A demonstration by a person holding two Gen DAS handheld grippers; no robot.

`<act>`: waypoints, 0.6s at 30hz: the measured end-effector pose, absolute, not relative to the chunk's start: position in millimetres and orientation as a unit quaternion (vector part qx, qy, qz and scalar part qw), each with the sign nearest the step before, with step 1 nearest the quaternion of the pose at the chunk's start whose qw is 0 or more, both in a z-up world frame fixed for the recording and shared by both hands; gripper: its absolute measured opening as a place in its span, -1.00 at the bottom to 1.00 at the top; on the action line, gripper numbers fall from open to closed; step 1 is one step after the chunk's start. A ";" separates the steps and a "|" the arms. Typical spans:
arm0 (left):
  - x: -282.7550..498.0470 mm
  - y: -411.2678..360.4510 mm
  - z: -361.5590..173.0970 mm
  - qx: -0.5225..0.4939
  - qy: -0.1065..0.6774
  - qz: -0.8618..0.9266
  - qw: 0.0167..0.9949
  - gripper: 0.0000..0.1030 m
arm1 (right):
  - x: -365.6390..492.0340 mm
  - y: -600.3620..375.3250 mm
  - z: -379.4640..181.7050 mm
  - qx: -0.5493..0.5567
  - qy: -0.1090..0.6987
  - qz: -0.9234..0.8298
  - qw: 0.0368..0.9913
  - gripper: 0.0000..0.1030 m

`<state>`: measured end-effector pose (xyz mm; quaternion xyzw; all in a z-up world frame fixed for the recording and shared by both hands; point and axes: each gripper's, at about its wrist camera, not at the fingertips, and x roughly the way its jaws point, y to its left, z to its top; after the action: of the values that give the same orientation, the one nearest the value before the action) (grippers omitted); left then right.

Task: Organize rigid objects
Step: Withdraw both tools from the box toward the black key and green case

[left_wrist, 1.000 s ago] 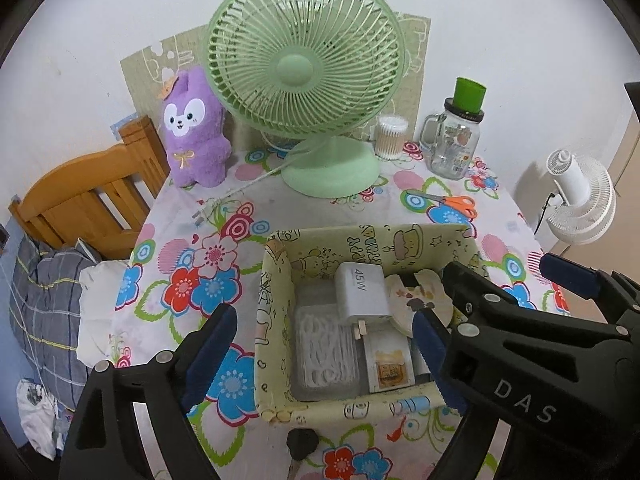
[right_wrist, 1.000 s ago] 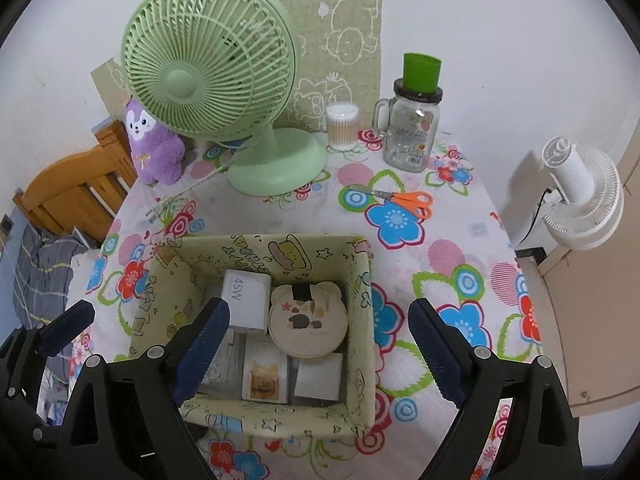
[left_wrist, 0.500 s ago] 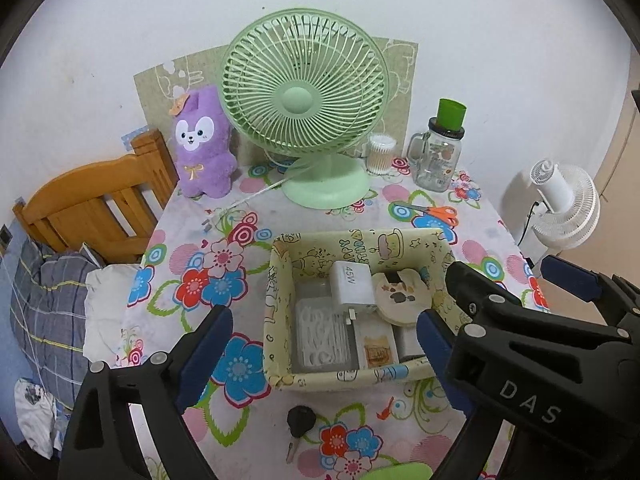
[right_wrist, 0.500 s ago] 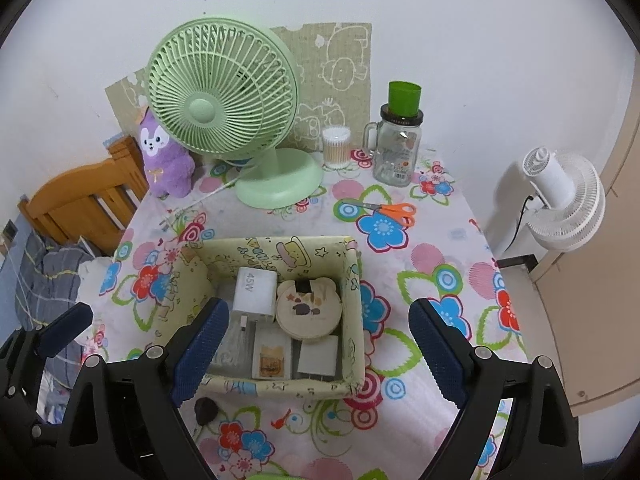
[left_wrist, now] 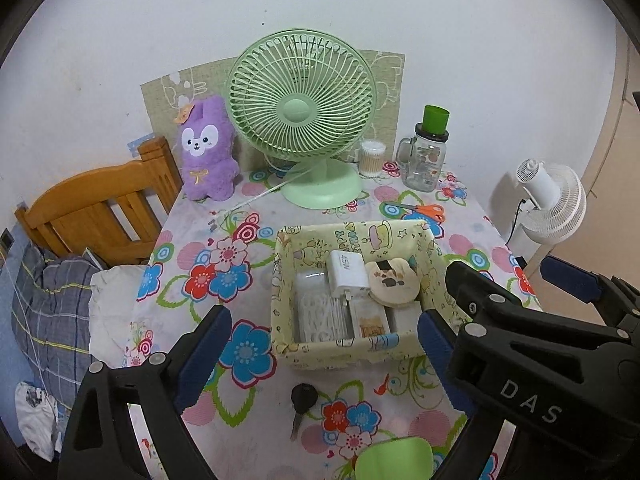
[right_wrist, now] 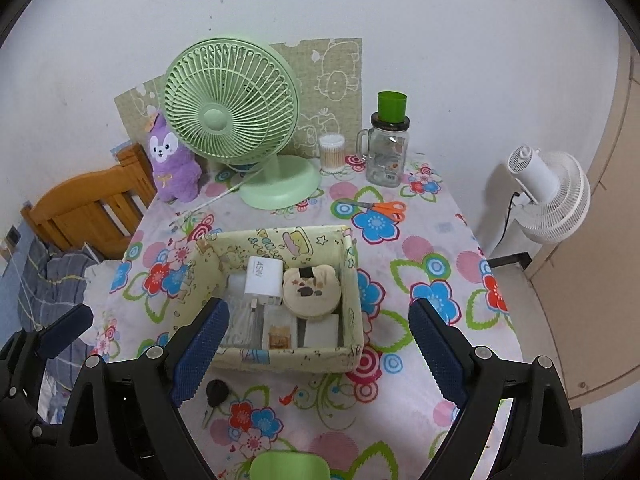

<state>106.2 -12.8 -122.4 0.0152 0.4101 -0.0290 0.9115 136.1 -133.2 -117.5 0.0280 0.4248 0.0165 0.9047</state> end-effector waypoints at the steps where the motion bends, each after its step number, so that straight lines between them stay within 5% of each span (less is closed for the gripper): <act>1: 104.2 -12.4 -122.1 0.015 0.410 -0.030 0.911 0.86 | 133.6 -132.2 -117.3 0.029 0.424 0.015 0.905 0.81; 18: 74.3 5.6 -122.3 0.021 0.403 -0.046 0.914 0.87 | 99.4 -114.7 -114.4 0.032 0.411 0.006 0.911 0.81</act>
<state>74.3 5.6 -122.3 0.0213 0.4030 -0.0460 0.9138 99.4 -114.7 -114.4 0.0324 0.4114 0.0061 0.9109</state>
